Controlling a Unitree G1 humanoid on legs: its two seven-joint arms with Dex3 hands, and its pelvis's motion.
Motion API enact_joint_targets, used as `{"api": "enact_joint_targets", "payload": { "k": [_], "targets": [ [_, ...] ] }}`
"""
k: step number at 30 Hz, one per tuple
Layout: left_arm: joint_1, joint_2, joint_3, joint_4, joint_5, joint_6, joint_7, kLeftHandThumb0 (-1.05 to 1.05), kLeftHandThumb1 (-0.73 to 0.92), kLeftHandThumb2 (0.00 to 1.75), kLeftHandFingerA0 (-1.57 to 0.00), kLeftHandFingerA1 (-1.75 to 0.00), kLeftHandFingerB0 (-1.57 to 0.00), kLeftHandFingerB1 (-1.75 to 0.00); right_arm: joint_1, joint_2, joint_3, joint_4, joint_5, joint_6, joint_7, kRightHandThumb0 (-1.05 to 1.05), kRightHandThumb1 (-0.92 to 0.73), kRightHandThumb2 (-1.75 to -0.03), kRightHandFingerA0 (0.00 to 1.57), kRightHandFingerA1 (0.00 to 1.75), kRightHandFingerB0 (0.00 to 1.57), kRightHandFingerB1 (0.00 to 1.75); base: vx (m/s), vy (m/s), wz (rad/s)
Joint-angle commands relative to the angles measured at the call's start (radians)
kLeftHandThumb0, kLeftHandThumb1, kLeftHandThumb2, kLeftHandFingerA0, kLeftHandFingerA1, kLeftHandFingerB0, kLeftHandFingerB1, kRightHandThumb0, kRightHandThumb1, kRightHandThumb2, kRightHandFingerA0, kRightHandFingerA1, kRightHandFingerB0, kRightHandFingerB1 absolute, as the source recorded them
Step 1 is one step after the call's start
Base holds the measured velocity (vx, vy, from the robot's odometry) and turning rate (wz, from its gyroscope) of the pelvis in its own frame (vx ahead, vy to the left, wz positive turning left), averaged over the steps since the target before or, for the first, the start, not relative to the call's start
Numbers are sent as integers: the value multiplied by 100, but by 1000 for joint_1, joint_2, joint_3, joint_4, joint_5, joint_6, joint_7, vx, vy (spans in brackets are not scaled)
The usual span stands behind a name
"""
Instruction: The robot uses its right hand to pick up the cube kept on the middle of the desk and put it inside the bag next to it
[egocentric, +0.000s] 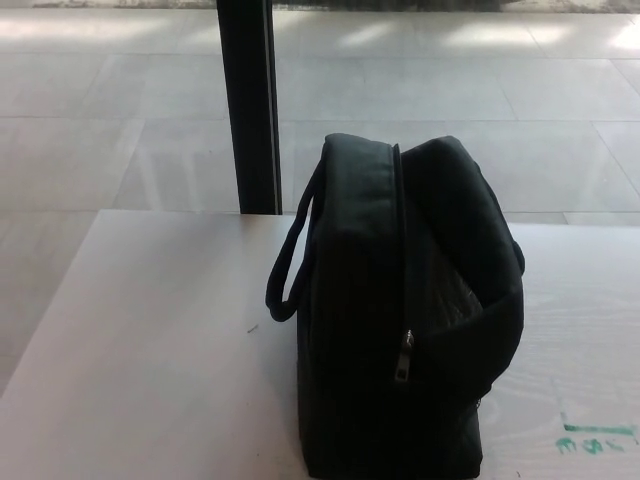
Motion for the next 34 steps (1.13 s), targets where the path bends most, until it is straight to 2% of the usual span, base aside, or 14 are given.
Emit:
{"api": "enact_joint_targets", "payload": {
  "k": [1, 7, 16, 17, 18, 19, 32, 33, 34],
  "targets": [
    [-3, 29, -7, 9, 20, -32, 10, -71, 69, 59, -39, -49, -33, -38, 20, -5, 33, -18, 100, -44, 63, -51, -70, -61, 32, 42, 31, 31, 0, 0, 0],
    [-12, 33, -5, 18, 15, -32, 5, -68, 69, 59, -37, -46, -32, -37, -1, -36, 74, 57, 113, -99, 74, -56, -68, -60, 31, 46, 30, 34, 0, 0, 0],
    [-35, 38, -6, 17, 12, -31, -4, -68, 69, 59, -38, -47, -33, -37, -2, -54, 90, 69, 155, -102, 81, -56, -68, -60, 30, 45, 28, 33, 0, 0, 0],
    [-35, 36, -2, 12, 7, -27, -5, -68, 69, 58, -37, -47, -32, -37, -4, -60, 92, 77, 162, -104, 89, -60, -54, -84, 26, 53, 23, 44, 0, 0, 0],
    [-35, 36, -1, 10, 4, -25, -6, -68, 69, 58, -37, -47, -32, -37, -6, -62, 93, 81, 165, -105, 93, -60, -54, -84, 26, 53, 23, 44, 0, 0, 0],
    [-38, 37, -3, 8, 6, -26, -6, -68, 69, 58, -37, -47, -31, -37, -10, -66, 99, 81, 160, -100, 87, -56, -67, -60, 32, 46, 29, 32, 0, 0, 0],
    [-71, 38, 3, 20, -3, -9, -13, -66, 69, 59, -35, -48, -31, -39, -29, -94, 115, 85, 192, -103, 90, -52, -68, -60, 37, 45, 28, 32, 0, 0, 0],
    [-75, 39, 0, 19, 0, -6, -11, -67, 70, 61, -34, -48, -30, -39, -28, -94, 112, 83, 198, -101, 90, -59, -55, -87, 35, 57, 21, 46, 0, 0, 0],
    [-75, 39, 0, 19, 0, -6, -11, -67, 70, 61, -34, -48, -30, -39, -28, -94, 112, 83, 198, -101, 90, -59, -55, -87, 35, 57, 21, 46, 0, 0, 0]
  ]
}}
